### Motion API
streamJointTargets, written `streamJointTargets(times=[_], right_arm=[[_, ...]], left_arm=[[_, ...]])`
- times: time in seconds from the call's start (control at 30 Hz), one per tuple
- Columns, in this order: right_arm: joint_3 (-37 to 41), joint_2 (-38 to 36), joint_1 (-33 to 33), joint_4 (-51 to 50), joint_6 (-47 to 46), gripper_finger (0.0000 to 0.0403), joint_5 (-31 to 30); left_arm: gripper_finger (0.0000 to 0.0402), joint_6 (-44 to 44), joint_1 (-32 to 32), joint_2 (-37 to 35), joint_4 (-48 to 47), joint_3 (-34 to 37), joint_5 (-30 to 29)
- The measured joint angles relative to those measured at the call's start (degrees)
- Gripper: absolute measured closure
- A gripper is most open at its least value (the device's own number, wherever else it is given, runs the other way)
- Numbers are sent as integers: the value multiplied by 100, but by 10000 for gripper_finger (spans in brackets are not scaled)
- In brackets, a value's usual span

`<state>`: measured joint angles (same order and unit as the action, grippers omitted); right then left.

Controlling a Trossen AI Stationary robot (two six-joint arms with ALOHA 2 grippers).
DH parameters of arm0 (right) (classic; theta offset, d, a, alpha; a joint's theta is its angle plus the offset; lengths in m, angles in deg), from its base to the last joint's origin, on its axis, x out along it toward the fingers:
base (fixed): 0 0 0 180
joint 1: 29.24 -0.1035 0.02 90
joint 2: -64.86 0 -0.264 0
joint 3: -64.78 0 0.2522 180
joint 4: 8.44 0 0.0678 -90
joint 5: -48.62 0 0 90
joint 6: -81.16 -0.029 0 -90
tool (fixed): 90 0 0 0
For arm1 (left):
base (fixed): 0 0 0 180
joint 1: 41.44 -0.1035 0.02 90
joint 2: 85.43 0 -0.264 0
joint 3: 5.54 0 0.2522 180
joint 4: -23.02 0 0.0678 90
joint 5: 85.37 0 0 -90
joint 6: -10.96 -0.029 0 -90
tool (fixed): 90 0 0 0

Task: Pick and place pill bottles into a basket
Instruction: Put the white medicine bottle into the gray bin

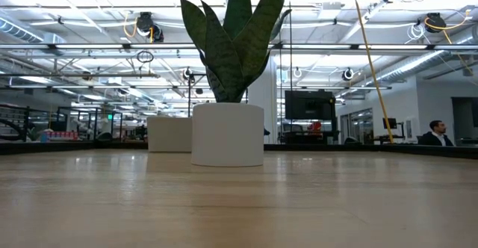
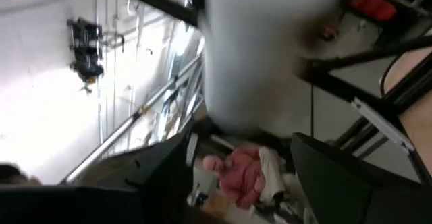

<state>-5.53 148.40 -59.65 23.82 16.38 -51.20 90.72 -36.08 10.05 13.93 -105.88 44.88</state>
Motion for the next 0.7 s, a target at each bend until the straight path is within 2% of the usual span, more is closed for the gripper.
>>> streamJointTargets(times=[0.13,0.23,0.4,0.5,0.63,0.7], right_arm=[[334,-306,-84,-6,18,128,61],[683,-592,-203,-4,0,121,-62],[1321,-1119,-438,62,-59,122,-388],[1708,-1456,-576,162,-154,124,-541],[2161,-1855,-772,355,-203,125,-567],[2344,-2043,-882,424,-202,125,-672]], left_arm=[[240,-740,-129,-416,-699,-7,-51],[240,-1676,-297,-811,-1448,-9,-767],[240,-3268,-555,-1496,-2603,-11,-2728],[240,-4048,-658,-1793,-3356,-13,-4110],[240,-4595,-762,-1933,-4399,-24,-6025],[240,-4529,-851,-1917,-4999,12,-6707]])
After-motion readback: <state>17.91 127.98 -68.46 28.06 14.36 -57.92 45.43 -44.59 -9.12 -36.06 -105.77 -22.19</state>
